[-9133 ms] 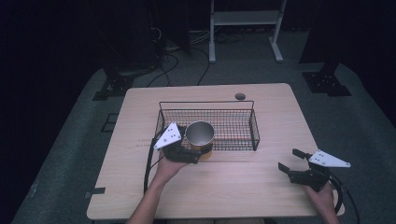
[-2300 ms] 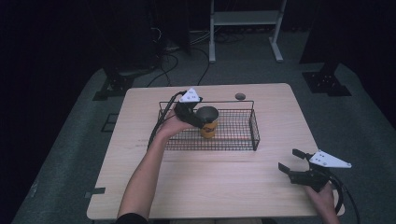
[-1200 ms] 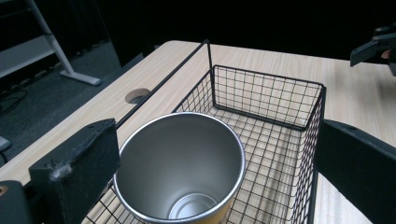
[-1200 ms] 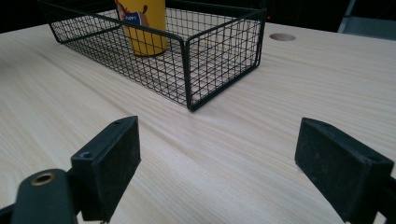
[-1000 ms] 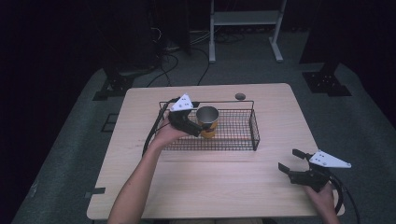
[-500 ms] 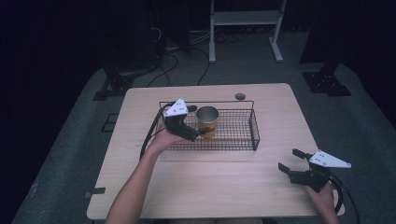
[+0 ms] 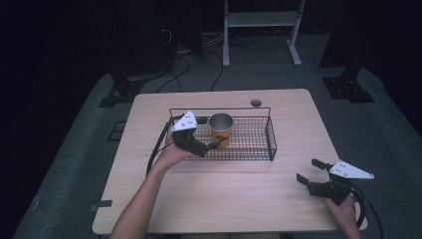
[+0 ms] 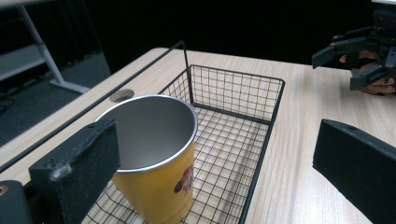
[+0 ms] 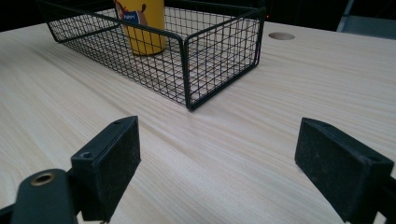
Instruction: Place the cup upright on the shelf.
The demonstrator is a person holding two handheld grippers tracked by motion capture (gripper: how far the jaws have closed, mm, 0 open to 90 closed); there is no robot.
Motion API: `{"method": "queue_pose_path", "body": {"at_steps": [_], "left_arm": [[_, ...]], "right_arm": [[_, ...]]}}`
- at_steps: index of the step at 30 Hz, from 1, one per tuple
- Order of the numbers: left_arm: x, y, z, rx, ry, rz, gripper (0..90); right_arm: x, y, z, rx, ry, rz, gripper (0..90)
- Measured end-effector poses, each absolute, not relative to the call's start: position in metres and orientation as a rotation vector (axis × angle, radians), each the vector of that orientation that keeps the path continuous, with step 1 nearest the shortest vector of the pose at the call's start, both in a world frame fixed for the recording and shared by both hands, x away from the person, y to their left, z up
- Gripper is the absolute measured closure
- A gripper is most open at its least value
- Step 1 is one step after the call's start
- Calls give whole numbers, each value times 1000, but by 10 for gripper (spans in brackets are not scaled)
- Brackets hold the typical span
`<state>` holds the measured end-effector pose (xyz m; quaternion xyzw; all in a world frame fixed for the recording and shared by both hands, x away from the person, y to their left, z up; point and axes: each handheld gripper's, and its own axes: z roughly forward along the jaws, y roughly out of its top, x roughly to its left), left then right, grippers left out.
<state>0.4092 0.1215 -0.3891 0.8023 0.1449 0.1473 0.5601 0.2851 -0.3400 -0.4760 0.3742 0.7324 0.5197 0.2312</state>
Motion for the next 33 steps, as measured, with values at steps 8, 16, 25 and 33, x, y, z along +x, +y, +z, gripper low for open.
{"method": "queue_pose_path", "body": {"at_steps": [8,16,25,33], "left_arm": [[399,123,-393,1884,340,345,0],[385,122,-394,1896,313,354,0],[378,127,-401,1880,323,355,0],[370,132,-408,1873,344,350,0]], "right_arm": [[285,-340,-476,1029,2014,1429,132],[285,-340,-476,1028,2015,1428,132],[285,-340,-476,1028,2015,1428,132],[285,-340,-476,1028,2015,1427,132]]}}
